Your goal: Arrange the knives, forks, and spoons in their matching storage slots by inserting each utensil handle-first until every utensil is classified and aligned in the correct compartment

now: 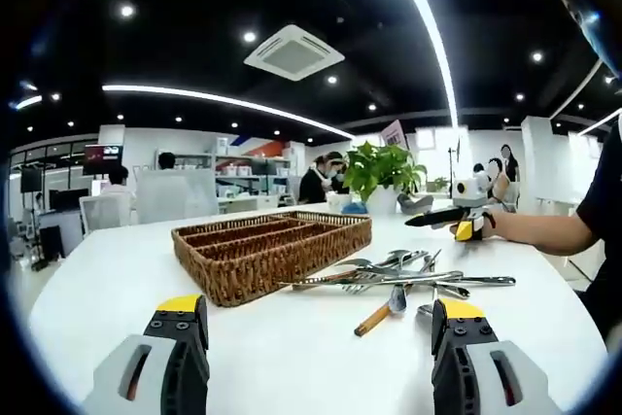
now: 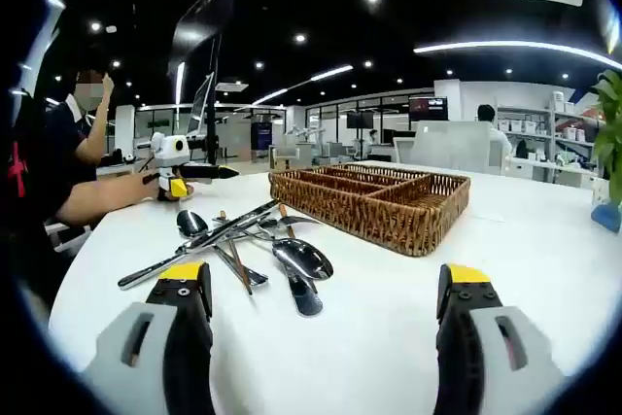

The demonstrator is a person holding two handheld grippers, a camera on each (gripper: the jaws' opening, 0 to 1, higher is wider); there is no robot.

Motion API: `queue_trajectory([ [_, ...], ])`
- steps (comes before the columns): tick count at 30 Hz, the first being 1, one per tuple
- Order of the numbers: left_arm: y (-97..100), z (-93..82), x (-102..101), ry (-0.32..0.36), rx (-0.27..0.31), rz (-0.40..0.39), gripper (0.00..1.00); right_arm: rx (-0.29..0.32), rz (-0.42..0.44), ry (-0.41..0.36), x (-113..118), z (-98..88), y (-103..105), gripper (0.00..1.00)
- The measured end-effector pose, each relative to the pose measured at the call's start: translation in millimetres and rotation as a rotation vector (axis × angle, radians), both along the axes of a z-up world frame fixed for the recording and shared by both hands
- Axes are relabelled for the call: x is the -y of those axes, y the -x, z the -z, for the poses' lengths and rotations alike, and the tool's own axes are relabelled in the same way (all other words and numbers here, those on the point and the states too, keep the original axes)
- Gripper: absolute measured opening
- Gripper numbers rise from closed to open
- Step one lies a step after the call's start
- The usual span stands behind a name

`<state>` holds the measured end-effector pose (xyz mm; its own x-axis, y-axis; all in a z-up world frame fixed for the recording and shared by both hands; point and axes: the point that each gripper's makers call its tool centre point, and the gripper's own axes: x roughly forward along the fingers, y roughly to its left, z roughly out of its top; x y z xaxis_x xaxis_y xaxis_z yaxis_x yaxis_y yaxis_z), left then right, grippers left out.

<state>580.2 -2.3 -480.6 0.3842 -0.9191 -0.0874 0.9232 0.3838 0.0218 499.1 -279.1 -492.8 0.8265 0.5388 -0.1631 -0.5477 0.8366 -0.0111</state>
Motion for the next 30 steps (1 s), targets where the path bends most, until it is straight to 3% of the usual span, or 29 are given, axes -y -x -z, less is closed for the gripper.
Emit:
queue_trajectory([
  [30, 0.2, 1.6, 0.0, -0.005, 0.002, 0.002, 1.0, -0.004, 0.0, 0.009, -1.4, 1.4, 0.8, 0.99],
])
